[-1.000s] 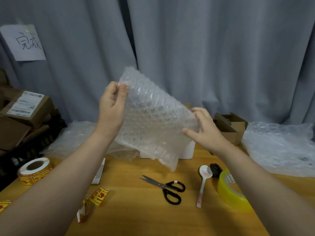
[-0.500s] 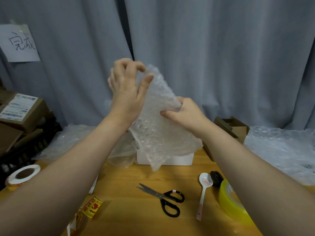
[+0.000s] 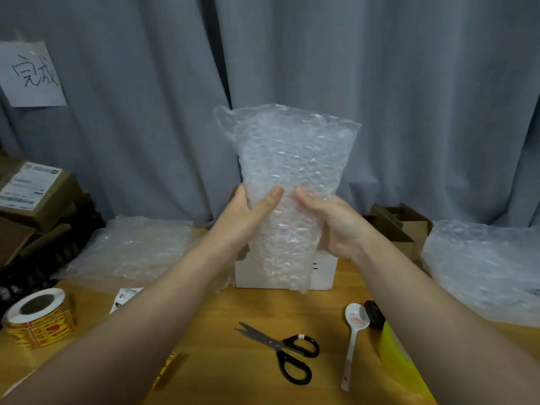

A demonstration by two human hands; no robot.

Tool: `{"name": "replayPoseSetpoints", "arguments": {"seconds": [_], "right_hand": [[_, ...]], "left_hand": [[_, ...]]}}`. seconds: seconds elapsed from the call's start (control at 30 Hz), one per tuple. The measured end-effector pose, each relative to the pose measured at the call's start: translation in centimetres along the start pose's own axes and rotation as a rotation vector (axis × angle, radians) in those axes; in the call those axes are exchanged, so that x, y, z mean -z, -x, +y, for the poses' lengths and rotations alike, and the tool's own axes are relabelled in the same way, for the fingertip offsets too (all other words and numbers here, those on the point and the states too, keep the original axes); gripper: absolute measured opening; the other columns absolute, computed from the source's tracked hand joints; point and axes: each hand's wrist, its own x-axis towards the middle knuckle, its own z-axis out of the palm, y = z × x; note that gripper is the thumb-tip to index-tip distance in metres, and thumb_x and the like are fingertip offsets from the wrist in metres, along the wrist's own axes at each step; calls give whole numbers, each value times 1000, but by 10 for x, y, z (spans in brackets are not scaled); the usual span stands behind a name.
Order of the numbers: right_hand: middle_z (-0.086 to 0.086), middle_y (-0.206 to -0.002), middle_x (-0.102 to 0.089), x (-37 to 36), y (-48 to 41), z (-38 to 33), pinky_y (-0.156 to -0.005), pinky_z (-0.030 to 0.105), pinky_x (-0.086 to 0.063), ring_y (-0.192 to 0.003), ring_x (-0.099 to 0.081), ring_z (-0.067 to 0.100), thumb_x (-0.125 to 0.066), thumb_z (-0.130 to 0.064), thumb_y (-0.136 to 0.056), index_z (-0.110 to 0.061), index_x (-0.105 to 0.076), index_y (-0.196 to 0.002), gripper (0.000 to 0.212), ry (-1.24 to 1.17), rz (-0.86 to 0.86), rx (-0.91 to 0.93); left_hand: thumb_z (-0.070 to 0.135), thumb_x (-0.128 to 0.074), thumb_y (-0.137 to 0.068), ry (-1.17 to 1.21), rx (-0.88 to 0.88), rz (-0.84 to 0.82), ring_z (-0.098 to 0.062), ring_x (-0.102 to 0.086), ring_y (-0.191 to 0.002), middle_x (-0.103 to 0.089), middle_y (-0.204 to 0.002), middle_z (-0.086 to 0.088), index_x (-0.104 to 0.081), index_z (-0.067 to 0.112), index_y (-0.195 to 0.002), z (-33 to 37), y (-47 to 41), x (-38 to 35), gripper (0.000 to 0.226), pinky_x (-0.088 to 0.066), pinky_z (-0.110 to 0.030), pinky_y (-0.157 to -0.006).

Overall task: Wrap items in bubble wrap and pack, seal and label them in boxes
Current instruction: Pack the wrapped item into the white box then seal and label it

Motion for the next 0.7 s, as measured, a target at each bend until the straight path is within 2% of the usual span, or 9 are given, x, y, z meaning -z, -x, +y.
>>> {"name": "replayPoseSetpoints", "arguments": {"seconds": [0.07, 0.13, 0.27, 0.37, 0.43, 0.5, 0.6, 0.63, 0.7], "right_hand": [[12, -115, -69, -4, -2, -2, -87, 40, -55, -105, -66, 27, -65, -23, -85, -7, -59, -126, 44, -14, 28, 68], [15, -118, -66, -5, -3, -6, -82, 41, -57, -106, -66, 30, -64, -32, -84, -7, -55, -130, 54, -132, -22, -1], [14, -101, -70, -1, 3, -12, -77, 39, -59, -89, -70, 27, -56, -53, -78, -5, -71, -107, 58, -266, -134, -209], [14, -101, -68, 3, -1, -9, -70, 39, -58, -87, -69, 27, -60, -34, -86, -3, -57, -128, 53, -280, -7, -87], [14, -105, -67, 12, -8, -11, -69, 40, -57, -88, -70, 28, -62, -10, -88, -5, -50, -133, 47, -273, 206, 140], [11, -108, -67, 24, -12, -19, -72, 40, -57, -90, -69, 26, -62, 3, -85, -8, -51, -128, 46, -159, 440, 274], [6, -112, -64, 43, -10, -33, -79, 40, -57, -97, -67, 24, -65, -1, -84, -14, -51, -121, 42, -19, 648, 284], [4, -112, -64, 49, -9, -35, -80, 38, -57, -97, -66, 22, -66, -3, -85, -16, -50, -121, 42, -15, 684, 302], [-1, -110, -63, 52, -9, -39, -82, 35, -57, -99, -65, 17, -67, -5, -85, -20, -49, -121, 42, -25, 751, 410]], "left_hand": [[57, -59, -77, 71, 32, -69, -11, -67, -101, -71, -109, 4, -59, 21, -119, 12, 0, -4, 55, -53, -29, -87], [61, -50, -77, 0, 96, -145, -11, -69, -96, -73, -101, 5, -66, 21, -105, 18, -3, -7, 51, -52, -29, -89], [64, -23, -89, -217, 199, -305, 6, -67, -74, -70, -72, 23, -59, 32, -89, 23, -5, -17, 48, -51, -10, -66], [70, -19, -87, -348, 185, -286, -2, -65, -84, -69, -79, 17, -64, 29, -87, 28, -7, -20, 60, -49, -20, -81], [67, -23, -89, -570, 8, -132, -15, -64, -82, -67, -79, 4, -66, 17, -80, 16, -19, -15, 66, -47, -31, -79], [68, -31, -86, -1005, -215, -54, -20, -61, -97, -65, -94, 0, -64, 19, -95, 0, -34, -3, 60, -43, -36, -86], [67, -51, -81, -1436, -41, -360, -21, -49, -123, -54, -135, 1, -40, 24, -141, -21, -37, 13, 75, -31, -38, -106], [58, -54, -85, -1492, 8, -437, -21, -52, -119, -56, -132, 1, -38, 29, -142, -29, -35, 15, 65, -37, -38, -104], [31, -47, -96, -1563, -114, -425, -22, -61, -102, -64, -117, 0, -44, 37, -136, -46, -32, 16, 40, -51, -38, -84]]}}
